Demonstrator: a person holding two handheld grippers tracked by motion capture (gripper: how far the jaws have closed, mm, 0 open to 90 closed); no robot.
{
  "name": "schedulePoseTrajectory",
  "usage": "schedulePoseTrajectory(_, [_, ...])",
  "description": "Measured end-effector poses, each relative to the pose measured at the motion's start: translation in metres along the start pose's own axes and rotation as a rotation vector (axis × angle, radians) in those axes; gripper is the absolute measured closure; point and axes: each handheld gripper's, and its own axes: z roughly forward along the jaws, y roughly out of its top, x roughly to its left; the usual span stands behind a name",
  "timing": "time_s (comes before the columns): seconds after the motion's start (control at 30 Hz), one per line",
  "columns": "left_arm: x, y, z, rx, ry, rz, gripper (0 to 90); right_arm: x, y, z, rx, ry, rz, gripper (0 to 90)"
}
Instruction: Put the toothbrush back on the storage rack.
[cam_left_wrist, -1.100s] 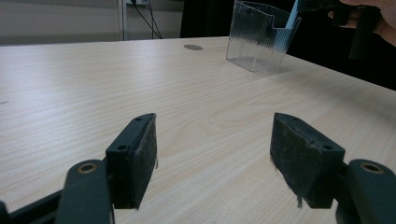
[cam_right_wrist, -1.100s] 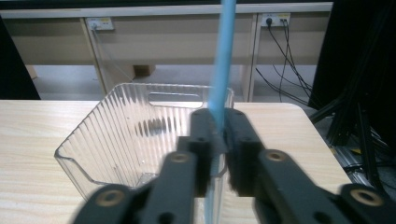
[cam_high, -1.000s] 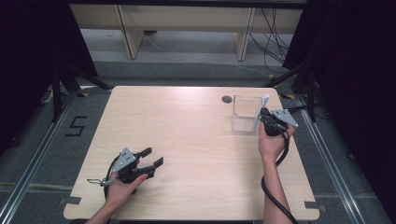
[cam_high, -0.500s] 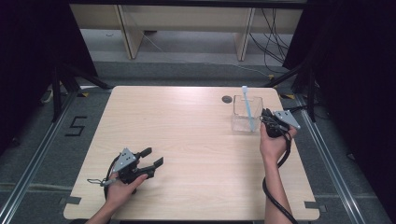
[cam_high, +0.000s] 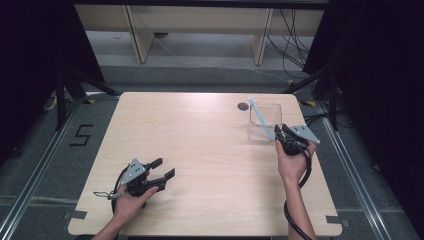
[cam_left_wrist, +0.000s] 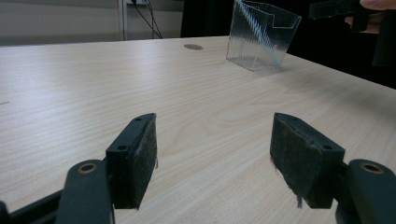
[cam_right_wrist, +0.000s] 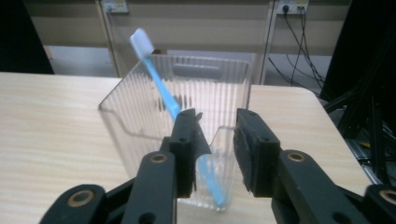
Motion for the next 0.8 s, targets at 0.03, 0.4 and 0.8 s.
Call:
schedulePoseTrajectory(0.03, [0.000,0.000,0.000,0.001,0.002,0.000,31.4,0.001,-0.001,-0.004,0.004,0.012,-0.012,65.6])
schedulePoseTrajectory(0.4, [-0.001,0.000,0.000,0.001,0.005,0.005,31.4,0.005,-0.016,-0.034,0.090,0.072,-0.031,53.5])
schedulePoseTrajectory(0.8, [-0.001,0.000,0.000,0.000,0.008,0.003,31.4,0.018,-0.040,-0.063,0.171,0.113,-0.001,48.2])
